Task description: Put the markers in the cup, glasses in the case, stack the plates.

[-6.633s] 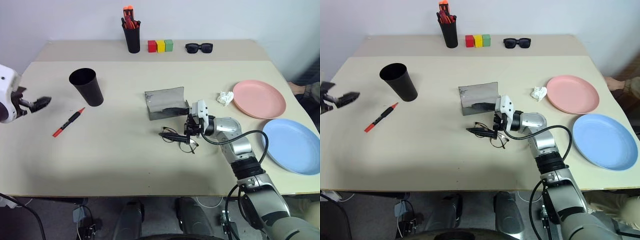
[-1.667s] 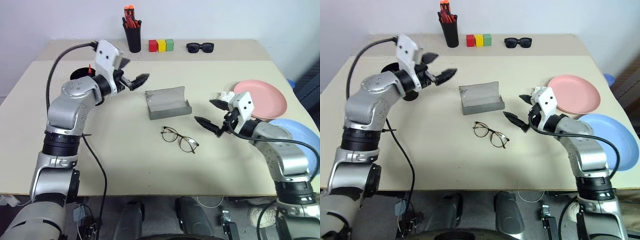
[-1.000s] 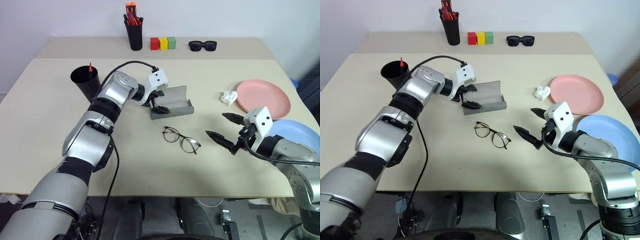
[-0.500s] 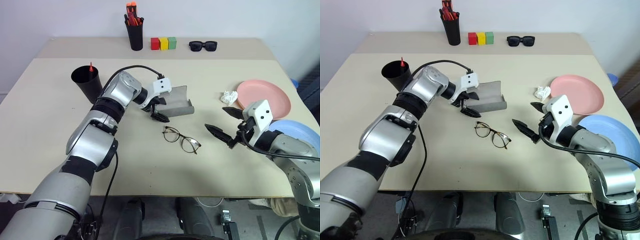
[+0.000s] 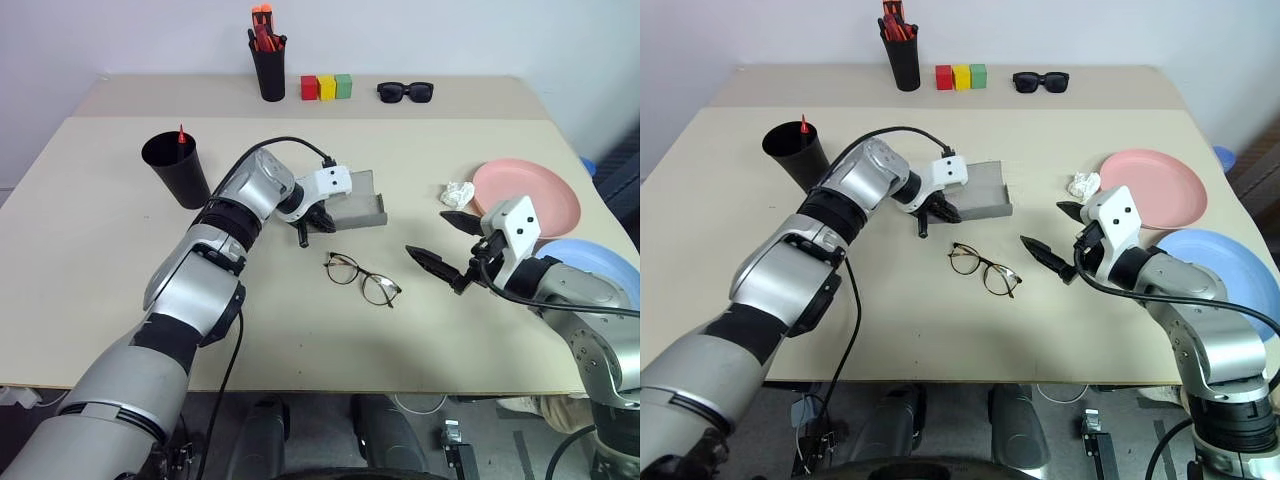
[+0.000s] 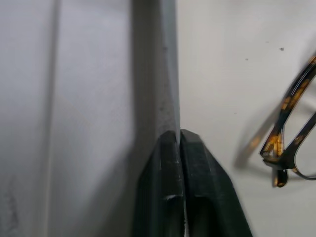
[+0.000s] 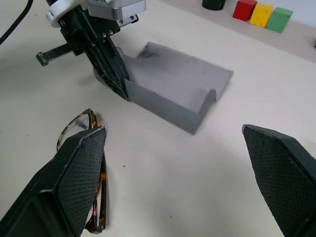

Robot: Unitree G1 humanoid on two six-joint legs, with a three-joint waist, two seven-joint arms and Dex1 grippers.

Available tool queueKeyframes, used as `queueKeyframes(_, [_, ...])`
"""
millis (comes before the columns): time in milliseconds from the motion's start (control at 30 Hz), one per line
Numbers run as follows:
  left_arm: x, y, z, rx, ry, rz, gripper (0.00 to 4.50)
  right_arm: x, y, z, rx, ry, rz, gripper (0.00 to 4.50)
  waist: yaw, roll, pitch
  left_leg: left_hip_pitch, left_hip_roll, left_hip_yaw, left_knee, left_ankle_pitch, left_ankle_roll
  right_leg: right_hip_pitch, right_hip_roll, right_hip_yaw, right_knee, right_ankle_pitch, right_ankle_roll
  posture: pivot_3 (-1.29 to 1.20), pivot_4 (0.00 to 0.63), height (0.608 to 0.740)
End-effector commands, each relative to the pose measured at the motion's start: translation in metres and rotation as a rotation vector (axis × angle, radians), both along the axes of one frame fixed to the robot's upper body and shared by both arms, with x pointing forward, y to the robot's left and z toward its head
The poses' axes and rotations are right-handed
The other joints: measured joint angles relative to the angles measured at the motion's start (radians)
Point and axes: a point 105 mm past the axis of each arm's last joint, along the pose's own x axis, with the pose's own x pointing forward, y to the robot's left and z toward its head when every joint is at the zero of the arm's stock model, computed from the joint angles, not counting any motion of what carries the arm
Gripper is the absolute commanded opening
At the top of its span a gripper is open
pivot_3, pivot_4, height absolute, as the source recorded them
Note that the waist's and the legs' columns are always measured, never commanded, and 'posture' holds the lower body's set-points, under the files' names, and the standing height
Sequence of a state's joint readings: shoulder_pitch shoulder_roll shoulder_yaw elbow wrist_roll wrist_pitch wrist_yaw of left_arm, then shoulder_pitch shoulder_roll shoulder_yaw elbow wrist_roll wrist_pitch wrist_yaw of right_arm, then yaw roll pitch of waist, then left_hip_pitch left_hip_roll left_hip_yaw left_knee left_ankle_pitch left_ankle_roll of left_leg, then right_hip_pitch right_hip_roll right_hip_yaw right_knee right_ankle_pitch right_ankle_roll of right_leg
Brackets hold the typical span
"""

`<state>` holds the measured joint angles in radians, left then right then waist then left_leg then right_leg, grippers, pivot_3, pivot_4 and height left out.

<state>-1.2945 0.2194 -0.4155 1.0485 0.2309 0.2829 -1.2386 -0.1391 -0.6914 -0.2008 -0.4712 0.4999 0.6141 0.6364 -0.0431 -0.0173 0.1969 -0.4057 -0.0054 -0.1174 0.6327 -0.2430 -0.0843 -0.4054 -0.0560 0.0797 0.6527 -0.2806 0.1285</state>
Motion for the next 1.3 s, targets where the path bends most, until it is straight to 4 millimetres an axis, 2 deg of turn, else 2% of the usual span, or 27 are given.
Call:
queueKeyframes(33, [-0.001, 0.001, 0.015, -0.031, -0.027, -0.03, 0.11, -0.001, 0.003, 0.006, -0.002, -0.043, 0.017, 4.5, -0.001, 0.0, 0.0, 0.0, 0.0, 0.0, 0.0, 0.0, 0.0, 0.0, 0.0, 0.0, 0.0, 0.0, 0.0, 0.0, 0.15, 0.74])
queueKeyframes(233, [-0.009, 0.015, 0.025, -0.048, -0.024, -0.075, 0.11, 0.002, 0.005, 0.006, -0.005, -0.048, 0.022, 4.5, -0.001, 0.0, 0.0, 0.0, 0.0, 0.0, 0.0, 0.0, 0.0, 0.0, 0.0, 0.0, 0.001, 0.0, 0.0, 0.0, 0.15, 0.74])
queueKeyframes(367, [-0.023, 0.029, 0.028, -0.043, -0.018, -0.126, 0.11, 0.003, 0.005, 0.006, -0.003, -0.047, 0.024, 4.5, -0.002, 0.0, 0.0, 0.0, 0.0, 0.0, 0.0, 0.0, 0.0, -0.001, 0.0, 0.0, 0.002, 0.0, 0.0, 0.0, 0.15, 0.74])
queueKeyframes(533, [-0.041, 0.048, 0.023, -0.01, -0.009, -0.135, 0.11, 0.003, 0.004, 0.001, 0.002, -0.042, 0.022, 4.5, -0.001, 0.0, 0.0, 0.0, 0.0, 0.0, 0.0, 0.0, 0.0, 0.0, 0.0, 0.0, 0.002, 0.0, 0.0, 0.0, 0.15, 0.74])
queueKeyframes(733, [-0.061, 0.056, 0.017, -0.019, 0.008, -0.087, 0.11, 0.003, 0.0, -0.007, 0.01, -0.033, 0.015, 4.5, 0.0, 0.0, 0.0, 0.0, 0.0, 0.0, 0.001, 0.0, 0.0, 0.0, 0.0, 0.0, 0.003, 0.0, 0.0, 0.0, 0.15, 0.74])
queueKeyframes(900, [-0.078, 0.068, 0.004, -0.01, 0.038, -0.059, 0.11, 0.002, 0.002, -0.009, 0.014, -0.027, 0.02, 4.5, -0.003, 0.0, 0.0, 0.001, 0.0, 0.0, 0.001, 0.0, 0.0, 0.0, 0.0, 0.0, 0.004, 0.0, 0.0, 0.0, 0.15, 0.74])
queueKeyframes(1133, [-0.078, 0.085, -0.002, 0.023, 0.038, 0.006, 0.11, 0.002, 0.004, -0.007, 0.009, -0.025, 0.03, 4.5, 0.001, 0.0, 0.0, 0.002, 0.0, 0.0, 0.003, 0.0, 0.0, 0.001, 0.0, 0.0, 0.006, 0.0, 0.0, 0.0, 0.15, 0.74])
queueKeyframes(1300, [-0.067, 0.093, -0.01, 0.047, 0.003, 0.046, 0.11, 0.003, 0.007, -0.006, 0.008, -0.024, 0.044, 4.5, 0.0, 0.001, 0.0, 0.002, 0.0, 0.0, 0.004, 0.0, 0.0, 0.001, 0.0, 0.0, 0.006, 0.0, 0.0, 0.0, 0.15, 0.74])
